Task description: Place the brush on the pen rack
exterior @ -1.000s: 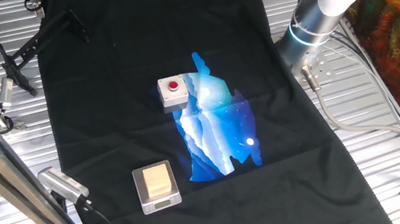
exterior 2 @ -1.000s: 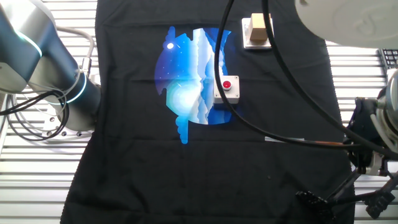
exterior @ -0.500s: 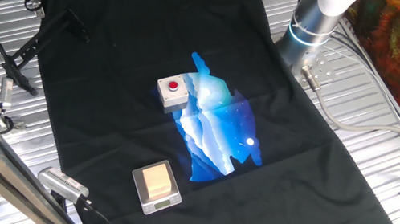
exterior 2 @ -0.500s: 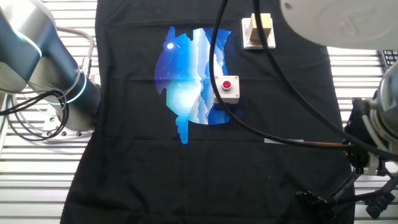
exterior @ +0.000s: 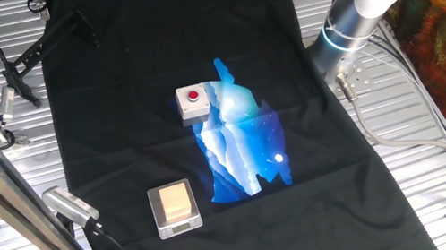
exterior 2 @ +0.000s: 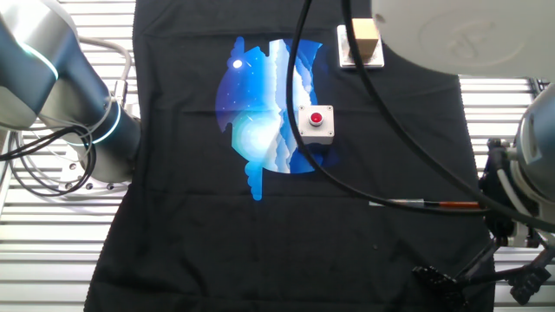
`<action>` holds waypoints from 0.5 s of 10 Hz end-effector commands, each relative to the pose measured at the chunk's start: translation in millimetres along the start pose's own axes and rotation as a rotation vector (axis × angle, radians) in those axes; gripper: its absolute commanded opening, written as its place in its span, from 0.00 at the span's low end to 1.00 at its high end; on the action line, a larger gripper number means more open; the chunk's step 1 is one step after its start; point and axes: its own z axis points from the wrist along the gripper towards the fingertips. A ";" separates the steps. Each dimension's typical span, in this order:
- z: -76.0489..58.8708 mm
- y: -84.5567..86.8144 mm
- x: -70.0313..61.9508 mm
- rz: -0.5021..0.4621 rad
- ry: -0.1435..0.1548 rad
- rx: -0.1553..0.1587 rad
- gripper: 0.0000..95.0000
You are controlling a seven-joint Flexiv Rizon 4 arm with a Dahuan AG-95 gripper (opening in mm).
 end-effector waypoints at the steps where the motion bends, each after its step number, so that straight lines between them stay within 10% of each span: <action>1: -0.4 -1.1 -0.5 -0.006 -0.003 -0.002 0.20; 5: -2.4 -6.0 0.2 -0.014 -0.007 -0.008 0.20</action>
